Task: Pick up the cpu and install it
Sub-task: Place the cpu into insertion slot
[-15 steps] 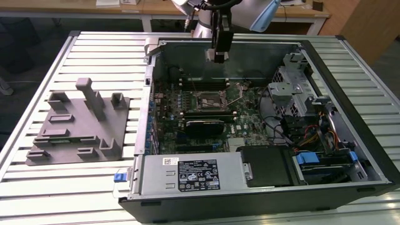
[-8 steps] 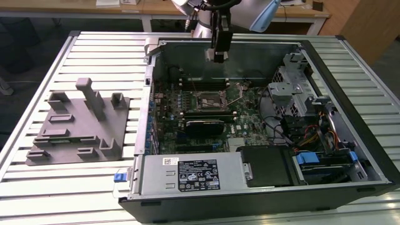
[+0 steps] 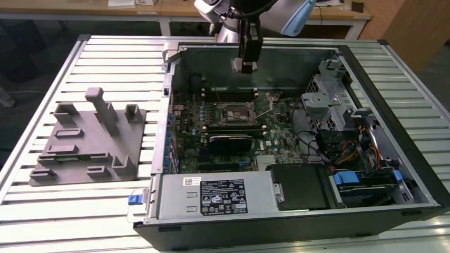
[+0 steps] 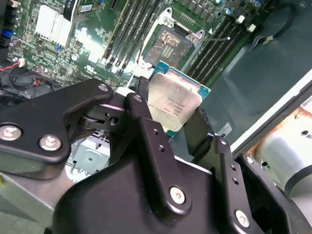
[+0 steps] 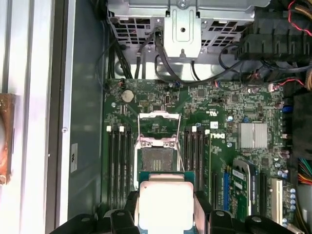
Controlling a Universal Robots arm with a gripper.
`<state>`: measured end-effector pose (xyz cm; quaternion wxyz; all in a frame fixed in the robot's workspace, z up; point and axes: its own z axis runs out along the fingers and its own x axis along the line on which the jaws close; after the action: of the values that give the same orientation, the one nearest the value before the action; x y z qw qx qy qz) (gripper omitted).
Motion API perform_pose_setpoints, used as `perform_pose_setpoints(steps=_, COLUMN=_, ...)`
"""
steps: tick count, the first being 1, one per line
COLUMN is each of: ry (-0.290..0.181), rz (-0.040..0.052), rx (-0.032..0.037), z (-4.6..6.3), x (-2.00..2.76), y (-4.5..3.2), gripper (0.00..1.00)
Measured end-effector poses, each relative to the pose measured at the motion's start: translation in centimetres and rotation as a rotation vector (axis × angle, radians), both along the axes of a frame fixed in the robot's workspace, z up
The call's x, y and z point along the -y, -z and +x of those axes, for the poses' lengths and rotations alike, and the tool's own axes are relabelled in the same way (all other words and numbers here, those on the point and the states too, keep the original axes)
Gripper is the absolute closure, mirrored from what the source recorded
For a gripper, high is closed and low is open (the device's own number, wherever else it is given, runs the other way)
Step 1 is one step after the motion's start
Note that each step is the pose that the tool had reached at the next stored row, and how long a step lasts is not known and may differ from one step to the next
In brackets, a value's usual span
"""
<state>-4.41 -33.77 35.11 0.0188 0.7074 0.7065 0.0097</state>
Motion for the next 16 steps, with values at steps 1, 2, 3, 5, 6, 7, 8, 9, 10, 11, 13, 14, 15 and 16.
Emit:
perform_pose_setpoints(steps=1, ry=0.000, rz=0.0015, rx=0.0000, z=0.0, x=0.00, y=0.13, gripper=0.47)
perform_pose_setpoints(steps=2, ry=0.000, rz=0.0063, rx=-0.0001, z=0.1, x=0.00, y=0.22, gripper=0.47)
perform_pose_setpoints(steps=3, ry=0.000, rz=0.0145, rx=-0.0003, z=0.1, x=0.00, y=0.28, gripper=0.47)
perform_pose_setpoints(steps=5, ry=-0.005, rz=0.0245, rx=0.0000, z=0.1, x=0.01, y=0.52, gripper=0.47)
perform_pose_setpoints(steps=6, ry=-0.012, rz=0.0255, rx=-0.0002, z=0.1, x=0.03, y=0.69, gripper=0.47)
perform_pose_setpoints(steps=7, ry=-0.024, rz=0.0257, rx=-0.0004, z=0.1, x=0.04, y=0.87, gripper=0.47)
perform_pose_setpoints(steps=8, ry=-0.039, rz=0.0258, rx=-0.0005, z=0.1, x=0.03, y=1.04, gripper=0.47)
perform_pose_setpoints(steps=9, ry=-0.056, rz=0.0258, rx=-0.0010, z=0.1, x=0.03, y=1.21, gripper=0.47)
perform_pose_setpoints(steps=10, ry=-0.070, rz=0.0258, rx=-0.0013, z=0.1, x=0.04, y=1.38, gripper=0.47)
perform_pose_setpoints(steps=11, ry=-0.082, rz=0.0257, rx=-0.0016, z=0.1, x=0.04, y=1.56, gripper=0.47)
perform_pose_setpoints(steps=13, ry=-0.095, rz=0.0258, rx=-0.0030, z=0.1, x=0.04, y=1.85, gripper=0.47)
perform_pose_setpoints(steps=14, ry=-0.096, rz=0.0259, rx=-0.0035, z=0.1, x=0.04, y=1.97, gripper=0.47)
perform_pose_setpoints(steps=15, ry=-0.097, rz=0.0258, rx=-0.0038, z=0.1, x=0.04, y=2.09, gripper=0.47)
perform_pose_setpoints(steps=16, ry=-0.097, rz=0.0259, rx=-0.0040, z=0.1, x=0.04, y=2.20, gripper=0.47)
